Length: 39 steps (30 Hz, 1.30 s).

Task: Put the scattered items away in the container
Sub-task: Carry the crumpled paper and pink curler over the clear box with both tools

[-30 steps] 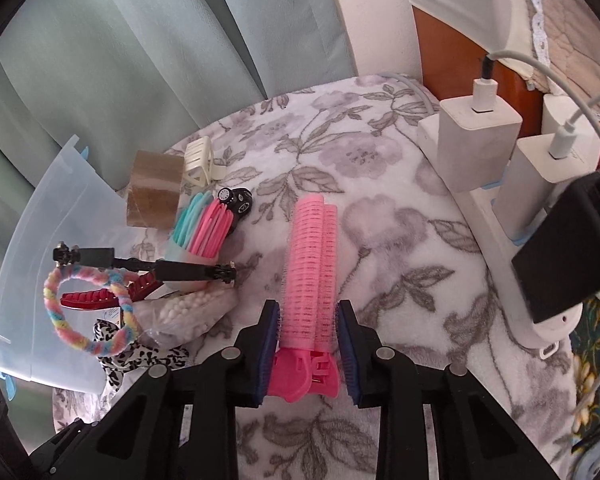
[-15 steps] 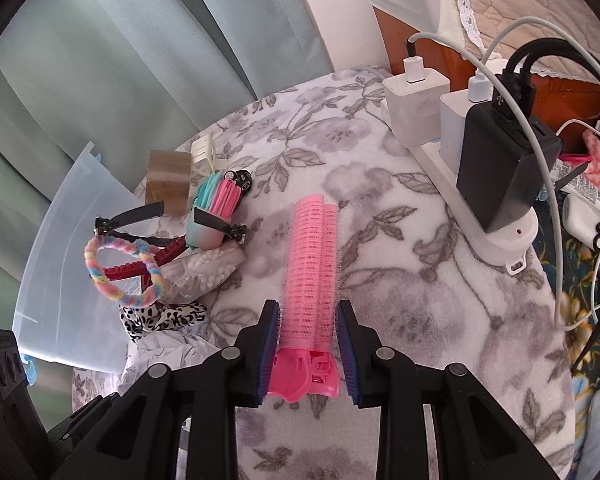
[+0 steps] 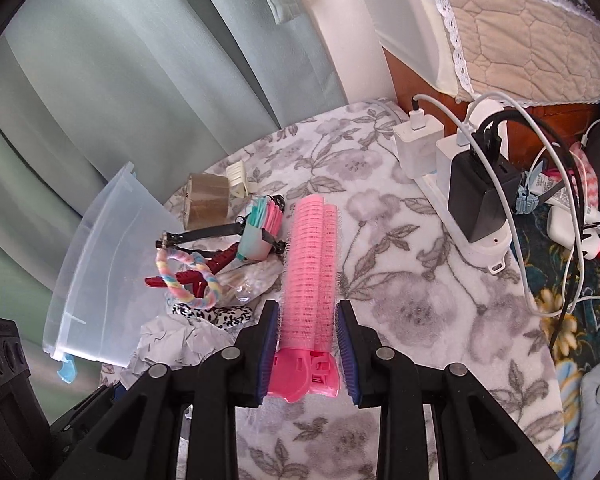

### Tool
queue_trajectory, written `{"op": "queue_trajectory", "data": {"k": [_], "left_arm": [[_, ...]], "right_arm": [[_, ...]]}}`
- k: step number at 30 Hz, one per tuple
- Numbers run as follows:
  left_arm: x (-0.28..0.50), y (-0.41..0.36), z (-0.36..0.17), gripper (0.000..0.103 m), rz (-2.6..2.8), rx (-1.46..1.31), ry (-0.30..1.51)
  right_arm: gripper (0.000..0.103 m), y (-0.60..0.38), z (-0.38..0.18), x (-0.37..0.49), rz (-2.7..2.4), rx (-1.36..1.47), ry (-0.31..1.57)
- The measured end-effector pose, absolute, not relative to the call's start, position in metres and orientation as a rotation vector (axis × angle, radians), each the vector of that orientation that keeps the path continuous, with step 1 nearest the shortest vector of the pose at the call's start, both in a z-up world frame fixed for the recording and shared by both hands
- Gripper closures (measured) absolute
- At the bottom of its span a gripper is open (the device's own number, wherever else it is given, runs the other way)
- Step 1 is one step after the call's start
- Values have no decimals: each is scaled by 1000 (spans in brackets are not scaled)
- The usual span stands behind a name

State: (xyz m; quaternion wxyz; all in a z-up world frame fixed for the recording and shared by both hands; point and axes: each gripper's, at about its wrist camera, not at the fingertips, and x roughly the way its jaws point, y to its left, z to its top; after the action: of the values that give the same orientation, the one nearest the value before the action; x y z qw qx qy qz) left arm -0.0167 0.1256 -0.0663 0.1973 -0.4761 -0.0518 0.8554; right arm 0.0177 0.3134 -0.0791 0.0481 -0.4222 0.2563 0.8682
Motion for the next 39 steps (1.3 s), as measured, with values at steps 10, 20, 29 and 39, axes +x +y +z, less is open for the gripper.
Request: {"op": "queue_trajectory", "data": {"k": [10, 20, 29, 39], "left_arm": [[-19, 115, -12, 43, 2412, -1185, -179], [-29, 88, 32, 43, 2423, -1036, -242], [-30, 55, 68, 43, 2456, -892, -304], [-29, 3, 85, 43, 2543, -809, -384]], "right_arm": [[72, 296, -32, 14, 2721, -1195, 756], [72, 279, 17, 8, 2816, -1043, 738], [72, 252, 61, 2, 2919, -908, 704], [72, 201, 86, -15, 3053, -862, 630]]}}
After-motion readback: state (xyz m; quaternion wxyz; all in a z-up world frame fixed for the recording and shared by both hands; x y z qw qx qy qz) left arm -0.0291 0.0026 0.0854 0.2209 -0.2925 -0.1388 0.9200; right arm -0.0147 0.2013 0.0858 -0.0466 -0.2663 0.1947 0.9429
